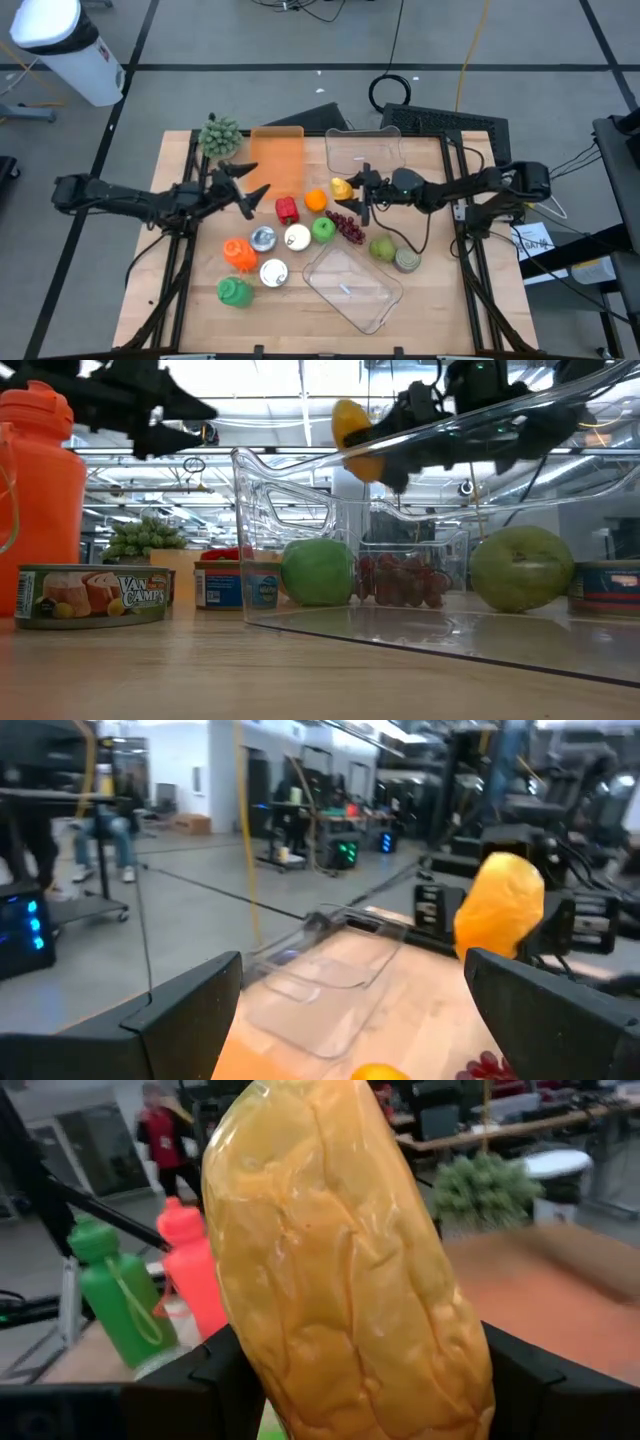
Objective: Pick & Place Food Item
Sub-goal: Put the mango into the orange bin
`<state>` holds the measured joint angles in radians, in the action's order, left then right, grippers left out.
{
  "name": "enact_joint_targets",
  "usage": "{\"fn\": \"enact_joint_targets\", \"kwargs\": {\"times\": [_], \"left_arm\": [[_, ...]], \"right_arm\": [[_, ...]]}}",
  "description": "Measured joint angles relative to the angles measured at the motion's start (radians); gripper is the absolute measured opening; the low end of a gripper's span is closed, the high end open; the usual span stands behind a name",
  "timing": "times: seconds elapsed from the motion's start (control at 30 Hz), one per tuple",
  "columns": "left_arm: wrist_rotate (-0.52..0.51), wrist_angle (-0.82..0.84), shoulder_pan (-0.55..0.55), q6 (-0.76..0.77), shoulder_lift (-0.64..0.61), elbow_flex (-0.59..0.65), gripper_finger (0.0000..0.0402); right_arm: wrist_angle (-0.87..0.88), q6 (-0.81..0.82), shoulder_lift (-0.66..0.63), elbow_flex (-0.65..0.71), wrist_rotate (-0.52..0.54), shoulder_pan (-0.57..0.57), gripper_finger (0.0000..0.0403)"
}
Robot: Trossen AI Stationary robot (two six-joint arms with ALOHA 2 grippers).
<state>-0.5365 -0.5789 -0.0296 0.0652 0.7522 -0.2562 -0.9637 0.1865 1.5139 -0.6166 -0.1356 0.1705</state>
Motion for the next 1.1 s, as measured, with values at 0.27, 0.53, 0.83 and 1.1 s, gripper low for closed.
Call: {"fn": "enact_joint_targets", "kwargs": {"times": [0.27,0.53,0.83,1.1], "left_arm": [[0.099,-0.005,0.046,0.015,0.266,-0.197,0.0397],[0.306,-0.031,0.053,-0.05,0.506,-0.381,0.0397],[0.353,-0.034,0.051,-0.074,0.723,-0.558,0.0397],[0.38,-0.027,0.053,-0.083,0.832,-0.654,0.0396]], "right_arm": [[0.004,-0.05,0.045,-0.082,-0.026,-0.022,0.0244],[0.002,-0.068,0.045,-0.09,-0.024,-0.022,0.0244],[0.006,-0.085,0.045,-0.089,-0.018,-0.035,0.0244],[0.018,-0.098,0.045,-0.089,-0.024,-0.036,0.0244]]}}
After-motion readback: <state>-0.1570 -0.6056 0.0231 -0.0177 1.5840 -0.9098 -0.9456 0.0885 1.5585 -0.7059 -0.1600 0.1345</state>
